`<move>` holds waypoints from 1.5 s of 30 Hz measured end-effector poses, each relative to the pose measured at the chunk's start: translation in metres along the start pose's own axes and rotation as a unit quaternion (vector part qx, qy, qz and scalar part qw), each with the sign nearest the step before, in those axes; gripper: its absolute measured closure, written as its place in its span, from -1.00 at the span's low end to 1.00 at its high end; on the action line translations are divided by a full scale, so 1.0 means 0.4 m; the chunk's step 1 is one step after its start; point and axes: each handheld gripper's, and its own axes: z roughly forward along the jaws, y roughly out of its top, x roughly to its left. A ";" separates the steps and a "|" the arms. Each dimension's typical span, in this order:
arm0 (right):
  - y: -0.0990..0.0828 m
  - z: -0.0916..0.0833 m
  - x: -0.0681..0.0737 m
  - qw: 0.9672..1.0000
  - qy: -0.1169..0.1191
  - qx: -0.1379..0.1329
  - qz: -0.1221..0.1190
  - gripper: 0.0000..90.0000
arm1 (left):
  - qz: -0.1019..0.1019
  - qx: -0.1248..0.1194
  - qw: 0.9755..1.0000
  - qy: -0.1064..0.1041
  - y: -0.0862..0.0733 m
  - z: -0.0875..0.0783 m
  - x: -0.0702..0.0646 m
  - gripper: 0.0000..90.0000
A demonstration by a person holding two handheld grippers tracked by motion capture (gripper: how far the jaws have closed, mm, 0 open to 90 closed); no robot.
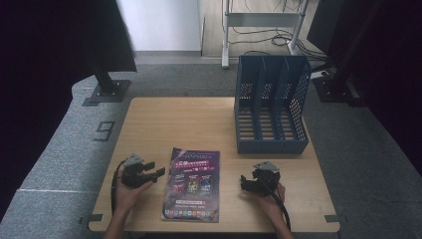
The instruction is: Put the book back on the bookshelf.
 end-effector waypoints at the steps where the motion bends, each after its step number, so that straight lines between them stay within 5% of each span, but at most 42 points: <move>1: 0.000 0.000 0.000 1.000 0.000 0.000 0.000 -0.86 | -0.002 0.000 1.000 0.000 0.000 0.000 0.002 -0.08; 24: 0.002 -0.003 0.004 1.000 0.000 0.006 0.003 -0.82 | -0.003 0.010 1.000 -0.004 -0.001 0.008 0.003 -0.07; 43: 0.040 -0.006 0.063 0.999 0.045 -0.013 -0.019 -0.76 | 0.014 0.025 0.999 -0.019 -0.001 0.040 -0.038 -0.08; 45: 0.044 -0.005 0.073 0.998 0.048 -0.016 -0.023 -0.74 | 0.004 0.019 0.999 -0.029 0.002 0.042 -0.045 -0.15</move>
